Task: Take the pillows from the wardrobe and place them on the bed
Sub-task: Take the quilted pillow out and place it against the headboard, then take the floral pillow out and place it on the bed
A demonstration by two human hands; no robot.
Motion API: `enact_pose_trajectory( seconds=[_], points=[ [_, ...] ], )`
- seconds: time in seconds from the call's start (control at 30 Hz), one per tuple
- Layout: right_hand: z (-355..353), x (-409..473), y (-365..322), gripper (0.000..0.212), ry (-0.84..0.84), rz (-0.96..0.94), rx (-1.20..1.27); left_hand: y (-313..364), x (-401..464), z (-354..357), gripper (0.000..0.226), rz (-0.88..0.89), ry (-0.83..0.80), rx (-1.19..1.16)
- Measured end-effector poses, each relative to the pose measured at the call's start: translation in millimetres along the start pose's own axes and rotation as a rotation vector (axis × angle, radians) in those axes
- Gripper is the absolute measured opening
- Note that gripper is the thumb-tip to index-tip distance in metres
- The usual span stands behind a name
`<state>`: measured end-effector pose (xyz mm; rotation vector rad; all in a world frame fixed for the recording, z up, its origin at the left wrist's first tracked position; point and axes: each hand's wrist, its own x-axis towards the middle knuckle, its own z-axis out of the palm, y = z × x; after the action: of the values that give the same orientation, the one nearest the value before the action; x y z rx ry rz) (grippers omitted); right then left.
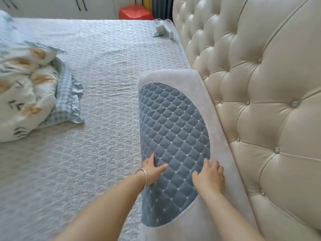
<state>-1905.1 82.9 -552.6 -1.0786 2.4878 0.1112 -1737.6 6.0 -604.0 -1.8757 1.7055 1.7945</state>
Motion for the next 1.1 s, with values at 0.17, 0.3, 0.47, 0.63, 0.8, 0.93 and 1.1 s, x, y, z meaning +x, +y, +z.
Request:
enact_pose_trajectory(
  seconds=[0.17, 0.3, 0.47, 0.63, 0.8, 0.93, 1.1],
  points=[
    [-29, -85, -55, 0.028, -0.196, -0.155, 0.156, 7, -93, -47, 0.055, 0.097, -0.012, -0.144],
    [-67, -152, -117, 0.025, -0.178, -0.329, 0.227, 3, -170, -108, 0.038, 0.164, 0.157, -0.237],
    [-97, -240, -198, 0.027, -0.151, -0.558, 0.289, -46, -275, -187, 0.032, 0.168, 0.396, -0.185],
    [-93, -347, -270, 0.027, -0.259, -0.796, 0.380, -117, -386, -246, 0.029, 0.102, 0.733, -0.305],
    [-57, -465, -326, 0.027, -0.374, -0.992, 0.375, -201, -497, -284, 0.033, 0.036, 1.010, -0.377],
    [-34, -560, -379, 0.029, -0.436, -1.169, 0.357, -277, -577, -313, 0.039, -0.071, 1.169, -0.386],
    [17, -679, -452, 0.036, -0.503, -1.349, 0.263, -380, -665, -357, 0.045, -0.179, 1.337, -0.325]
  ],
)
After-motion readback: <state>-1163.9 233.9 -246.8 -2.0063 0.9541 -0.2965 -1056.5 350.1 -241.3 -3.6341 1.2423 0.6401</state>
